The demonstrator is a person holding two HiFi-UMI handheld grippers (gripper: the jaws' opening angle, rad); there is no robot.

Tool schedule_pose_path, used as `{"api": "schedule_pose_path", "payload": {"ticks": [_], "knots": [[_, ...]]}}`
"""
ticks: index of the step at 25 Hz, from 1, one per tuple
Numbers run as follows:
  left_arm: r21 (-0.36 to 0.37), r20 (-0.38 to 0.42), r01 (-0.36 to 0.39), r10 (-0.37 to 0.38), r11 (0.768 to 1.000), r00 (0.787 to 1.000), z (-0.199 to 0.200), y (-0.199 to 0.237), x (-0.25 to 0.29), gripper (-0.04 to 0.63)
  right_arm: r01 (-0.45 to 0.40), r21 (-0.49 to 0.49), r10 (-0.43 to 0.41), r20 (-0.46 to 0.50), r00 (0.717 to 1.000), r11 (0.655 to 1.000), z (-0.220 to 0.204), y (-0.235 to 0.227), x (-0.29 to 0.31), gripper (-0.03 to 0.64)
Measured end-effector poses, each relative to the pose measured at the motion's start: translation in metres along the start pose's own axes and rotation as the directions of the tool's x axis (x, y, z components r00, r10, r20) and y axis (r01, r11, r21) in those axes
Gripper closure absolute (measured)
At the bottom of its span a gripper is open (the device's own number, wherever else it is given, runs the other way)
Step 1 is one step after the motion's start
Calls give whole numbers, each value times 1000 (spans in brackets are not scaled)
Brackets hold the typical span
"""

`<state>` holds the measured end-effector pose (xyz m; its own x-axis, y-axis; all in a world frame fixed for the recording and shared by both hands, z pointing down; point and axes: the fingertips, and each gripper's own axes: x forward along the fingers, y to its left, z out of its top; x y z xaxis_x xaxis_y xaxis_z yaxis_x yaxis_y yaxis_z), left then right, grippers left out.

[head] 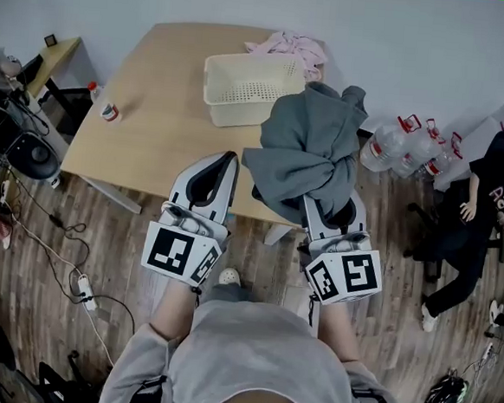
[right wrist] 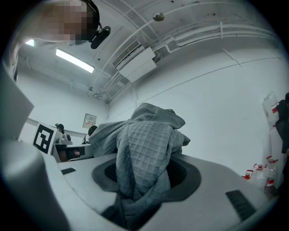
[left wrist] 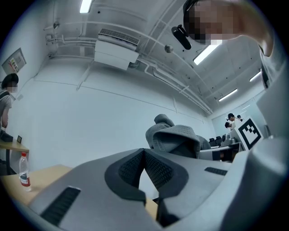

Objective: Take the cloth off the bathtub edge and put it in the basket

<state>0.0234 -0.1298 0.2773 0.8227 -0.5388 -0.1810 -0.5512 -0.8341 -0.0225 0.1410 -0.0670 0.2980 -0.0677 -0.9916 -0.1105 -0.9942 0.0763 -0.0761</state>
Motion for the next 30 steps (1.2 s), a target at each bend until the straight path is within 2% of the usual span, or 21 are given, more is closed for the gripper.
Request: {"api": "schedule_pose_path", "payload": {"ticks": [10, 19, 30], "knots": [[-7, 0, 70, -70, 998, 998, -7, 55, 18, 598, 73, 2, -73, 10, 997, 997, -9, 14, 48, 417], [-30, -2, 103, -103, 994, 995, -15, 77, 31, 598, 108, -3, -108, -6, 994, 994, -17, 17, 67, 416], [-32, -20, 78, -78, 996, 997, -27, 103, 64, 598, 85, 2, -85, -15, 996, 996, -24, -4, 109, 416]]}}
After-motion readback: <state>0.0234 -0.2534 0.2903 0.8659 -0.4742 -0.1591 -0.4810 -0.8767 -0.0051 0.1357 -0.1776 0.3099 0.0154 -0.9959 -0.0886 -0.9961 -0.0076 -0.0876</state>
